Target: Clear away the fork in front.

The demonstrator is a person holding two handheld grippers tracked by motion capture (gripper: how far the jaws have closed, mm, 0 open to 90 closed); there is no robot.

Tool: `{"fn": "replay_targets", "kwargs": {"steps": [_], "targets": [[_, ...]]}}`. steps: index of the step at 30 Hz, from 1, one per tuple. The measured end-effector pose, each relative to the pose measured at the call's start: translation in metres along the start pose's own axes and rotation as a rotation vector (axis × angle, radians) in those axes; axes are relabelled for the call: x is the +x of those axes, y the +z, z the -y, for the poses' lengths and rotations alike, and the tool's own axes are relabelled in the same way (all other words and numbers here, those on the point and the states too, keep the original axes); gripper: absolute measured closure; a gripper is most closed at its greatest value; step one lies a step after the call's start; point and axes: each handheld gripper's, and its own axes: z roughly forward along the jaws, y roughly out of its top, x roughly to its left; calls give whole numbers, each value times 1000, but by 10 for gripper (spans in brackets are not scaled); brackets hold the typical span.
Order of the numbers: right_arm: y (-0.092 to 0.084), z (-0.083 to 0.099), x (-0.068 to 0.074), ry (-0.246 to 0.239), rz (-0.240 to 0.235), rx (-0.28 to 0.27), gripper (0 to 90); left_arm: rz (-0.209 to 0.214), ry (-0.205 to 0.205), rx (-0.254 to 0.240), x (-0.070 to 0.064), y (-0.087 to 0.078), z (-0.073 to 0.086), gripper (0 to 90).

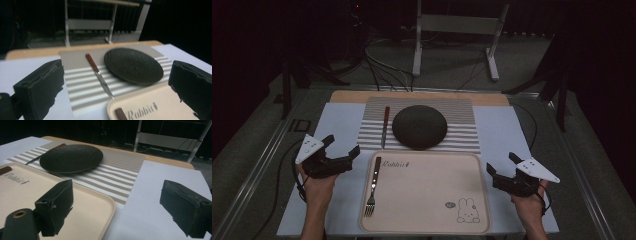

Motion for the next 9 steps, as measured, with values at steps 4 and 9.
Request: {"fn": "replay_targets", "kwargs": {"steps": [4, 9], "targets": [[-1, 4, 0, 2, 4, -1, 115, -10, 23, -48, 1, -8, -5, 2], [-2, 7, 1, 7, 8, -5, 115, -14, 27, -55, 2, -11, -5, 1]]}}
